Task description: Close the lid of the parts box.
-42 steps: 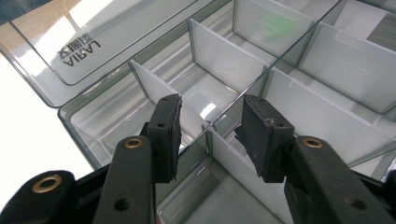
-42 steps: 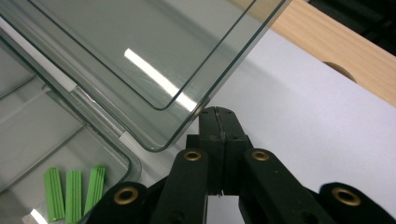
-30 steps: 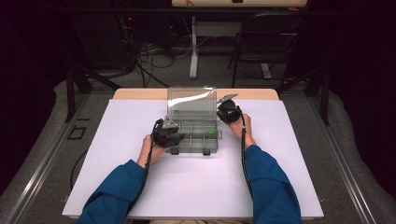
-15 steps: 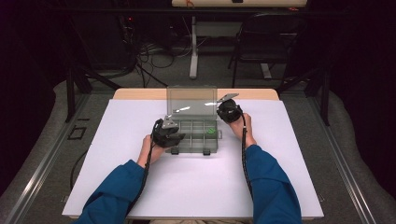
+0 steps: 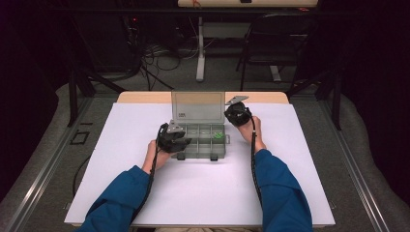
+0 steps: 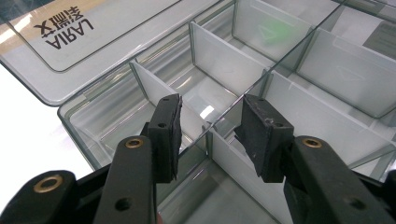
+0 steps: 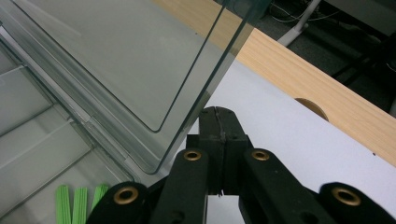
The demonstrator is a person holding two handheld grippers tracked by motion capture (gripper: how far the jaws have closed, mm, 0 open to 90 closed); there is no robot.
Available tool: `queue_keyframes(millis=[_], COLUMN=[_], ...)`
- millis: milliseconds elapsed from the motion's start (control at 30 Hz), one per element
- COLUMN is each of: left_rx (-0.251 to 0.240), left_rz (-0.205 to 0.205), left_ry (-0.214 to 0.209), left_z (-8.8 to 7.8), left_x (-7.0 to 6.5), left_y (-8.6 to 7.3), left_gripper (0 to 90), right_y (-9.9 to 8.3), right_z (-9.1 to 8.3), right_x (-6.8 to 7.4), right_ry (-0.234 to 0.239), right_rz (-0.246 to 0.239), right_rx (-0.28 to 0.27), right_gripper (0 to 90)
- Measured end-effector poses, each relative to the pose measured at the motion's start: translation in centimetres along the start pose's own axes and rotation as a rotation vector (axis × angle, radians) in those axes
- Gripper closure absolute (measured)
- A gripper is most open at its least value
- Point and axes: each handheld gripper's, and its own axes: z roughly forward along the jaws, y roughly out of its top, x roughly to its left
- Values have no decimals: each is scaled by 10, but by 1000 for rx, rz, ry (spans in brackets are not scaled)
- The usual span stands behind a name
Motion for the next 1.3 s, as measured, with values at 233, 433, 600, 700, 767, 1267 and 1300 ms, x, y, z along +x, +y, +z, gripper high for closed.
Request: queue_keyframes(millis=[233, 433, 600, 700, 767, 1267, 1300], left_rx=[0, -3, -6, -10, -11, -14, -15], left_rz=[1, -2, -4, -3, -3, -3, -2], left_ry=[1, 1, 1, -1, -2, -4, -4], left_z=[0, 0, 0, 0, 0, 0, 0], left_x=[0, 0, 0, 1, 1, 1, 1], left_y=[0, 0, -1, -1, -1, -1, -1], left_gripper=[587, 586, 586, 587, 588, 588, 588], right_y=[2, 3, 5, 6, 6, 9, 9], right_z=[-4, -7, -10, -12, -13, -21, -21], right_x=[-1, -1, -1, -1, -1, -4, -4], right_ry=[1, 6, 6, 7, 9, 30, 32], right_rz=[-2, -14, -27, -30, -29, -27, -29], right_rx=[-21, -32, -48, -56, -58, -90, -91], right_gripper=[900, 900, 900, 900, 900, 900, 900])
